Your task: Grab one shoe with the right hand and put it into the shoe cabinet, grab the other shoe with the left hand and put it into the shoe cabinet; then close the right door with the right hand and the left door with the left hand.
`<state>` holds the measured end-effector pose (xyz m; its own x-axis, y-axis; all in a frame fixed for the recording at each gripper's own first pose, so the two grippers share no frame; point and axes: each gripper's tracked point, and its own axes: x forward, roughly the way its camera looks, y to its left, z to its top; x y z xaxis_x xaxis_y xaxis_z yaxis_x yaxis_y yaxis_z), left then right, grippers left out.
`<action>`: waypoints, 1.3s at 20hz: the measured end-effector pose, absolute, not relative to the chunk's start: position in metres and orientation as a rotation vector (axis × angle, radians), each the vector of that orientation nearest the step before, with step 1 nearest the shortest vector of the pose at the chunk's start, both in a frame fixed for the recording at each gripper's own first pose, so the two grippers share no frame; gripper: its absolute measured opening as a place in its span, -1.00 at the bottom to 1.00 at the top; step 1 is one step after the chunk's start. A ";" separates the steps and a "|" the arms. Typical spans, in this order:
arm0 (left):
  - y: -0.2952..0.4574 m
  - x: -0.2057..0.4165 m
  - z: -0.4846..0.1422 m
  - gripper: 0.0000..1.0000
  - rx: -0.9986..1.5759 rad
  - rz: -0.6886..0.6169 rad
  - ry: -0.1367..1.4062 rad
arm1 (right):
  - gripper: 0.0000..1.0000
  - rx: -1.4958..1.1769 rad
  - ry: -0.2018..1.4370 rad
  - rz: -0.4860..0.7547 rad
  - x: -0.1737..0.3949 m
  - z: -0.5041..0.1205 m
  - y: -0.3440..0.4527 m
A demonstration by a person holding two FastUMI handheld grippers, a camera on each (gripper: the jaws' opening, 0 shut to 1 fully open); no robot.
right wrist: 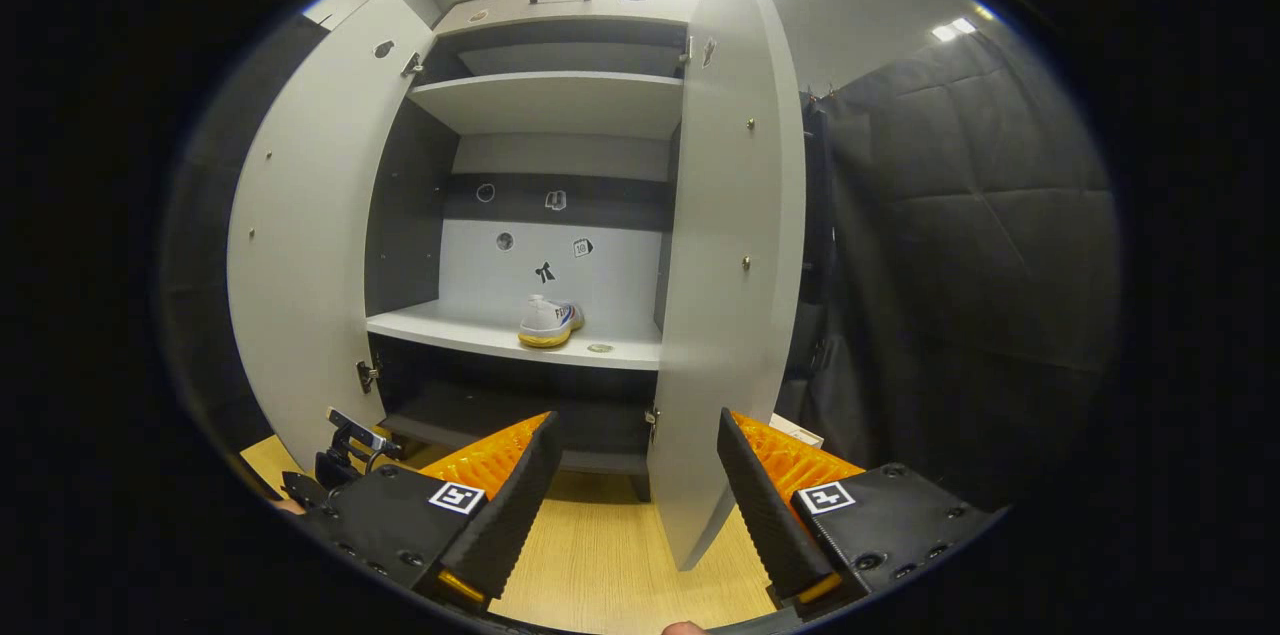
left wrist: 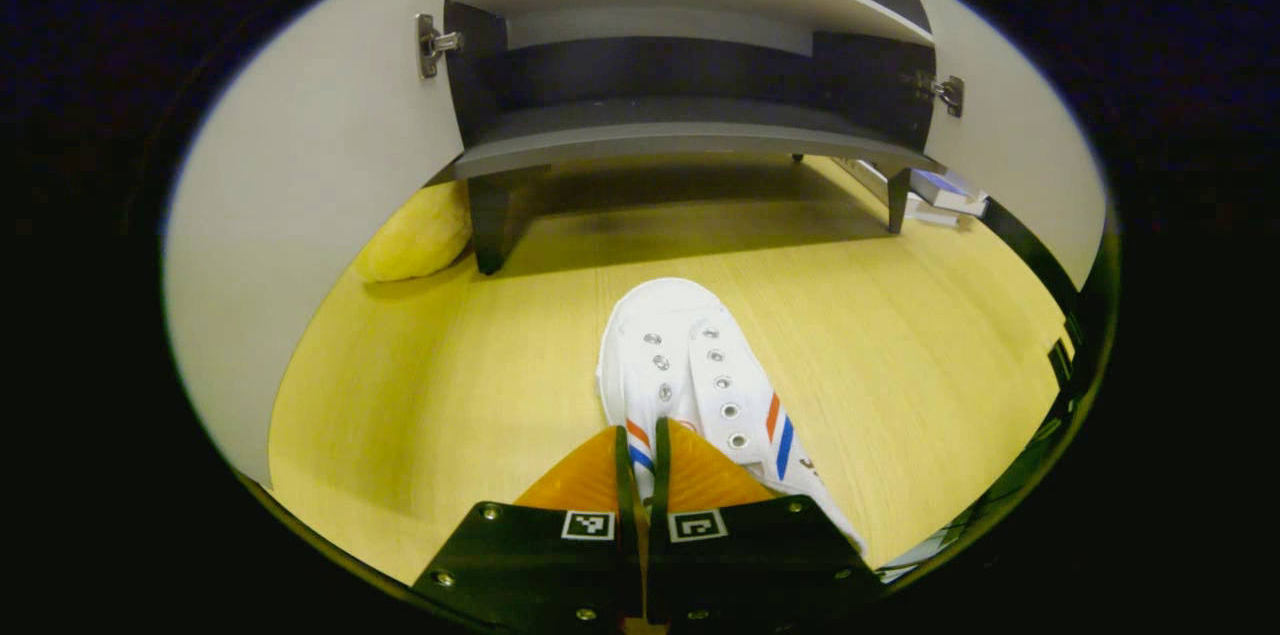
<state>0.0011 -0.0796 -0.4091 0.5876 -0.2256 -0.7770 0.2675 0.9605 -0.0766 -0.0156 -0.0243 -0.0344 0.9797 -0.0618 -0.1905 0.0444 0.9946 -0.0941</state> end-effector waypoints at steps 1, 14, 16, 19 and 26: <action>-0.081 0.006 -0.410 -0.95 0.057 -0.282 0.888 | 0.95 -0.091 0.195 -0.053 -0.017 -0.034 -0.025; -0.082 0.022 -0.343 -0.94 -0.010 -0.278 0.763 | 0.95 -0.095 0.158 0.002 -0.018 -0.020 -0.022; -0.083 0.027 -0.319 -0.94 -0.014 -0.282 0.723 | 0.95 -0.092 0.155 0.015 -0.017 -0.019 -0.019; -0.088 0.035 -0.281 -0.95 -0.016 -0.288 0.659 | 0.95 -0.089 0.153 0.028 -0.015 -0.019 -0.018; -0.099 0.052 -0.195 -0.96 -0.056 -0.304 0.521 | 0.96 -0.074 0.125 0.044 -0.017 -0.010 -0.015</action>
<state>0.0523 -0.0988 -0.1951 0.8234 -0.3000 -0.4817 0.2715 0.9536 -0.1299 -0.0169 -0.0145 -0.0100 0.9912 0.0391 -0.1262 -0.0483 0.9963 -0.0710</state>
